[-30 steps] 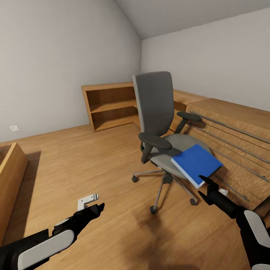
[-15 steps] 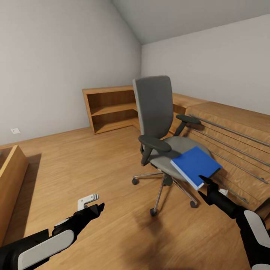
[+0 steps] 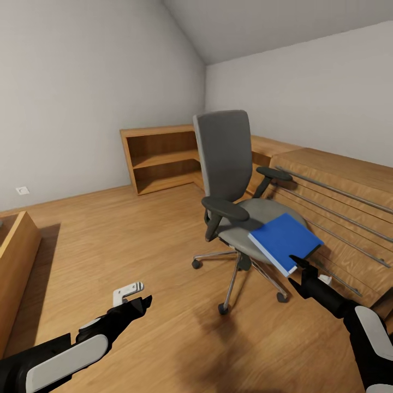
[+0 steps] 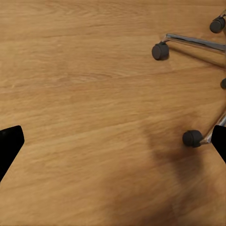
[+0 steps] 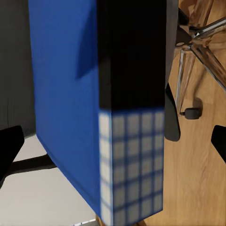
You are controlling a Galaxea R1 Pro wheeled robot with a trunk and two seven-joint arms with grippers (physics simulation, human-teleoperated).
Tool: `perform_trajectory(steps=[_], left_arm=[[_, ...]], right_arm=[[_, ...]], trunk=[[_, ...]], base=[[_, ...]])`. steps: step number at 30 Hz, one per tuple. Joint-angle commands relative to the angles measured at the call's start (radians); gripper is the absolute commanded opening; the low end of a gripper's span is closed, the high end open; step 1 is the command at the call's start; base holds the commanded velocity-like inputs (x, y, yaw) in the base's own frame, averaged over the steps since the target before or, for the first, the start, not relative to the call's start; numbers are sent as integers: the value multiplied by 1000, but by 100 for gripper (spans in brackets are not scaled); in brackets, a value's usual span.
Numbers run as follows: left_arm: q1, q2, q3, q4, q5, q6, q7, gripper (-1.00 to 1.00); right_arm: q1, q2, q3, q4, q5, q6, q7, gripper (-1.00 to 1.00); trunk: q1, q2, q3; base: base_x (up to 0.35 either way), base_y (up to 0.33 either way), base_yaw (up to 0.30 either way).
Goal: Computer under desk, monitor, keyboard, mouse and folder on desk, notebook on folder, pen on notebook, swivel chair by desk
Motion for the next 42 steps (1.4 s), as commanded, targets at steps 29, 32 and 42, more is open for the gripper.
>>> perform_trajectory(steps=[29,32,42], left_arm=[[-2,1,-5,-1,9,-7,0,100],[-2,1,-5,-1,9,-7,0,100],[-2,1,-5,-1,9,-7,0,100]], right_arm=[[-1,1,0,-1,-2,5,-2,100],[-1,1,2,-1,-2,6,-2,100],[-1,-2,39,-1,-1,7,-2,-100]], trunk=[[0,0,-1],[0,0,-1],[0,0,-1]], base=[[44,0,0],[0,0,0],[0,0,0]])
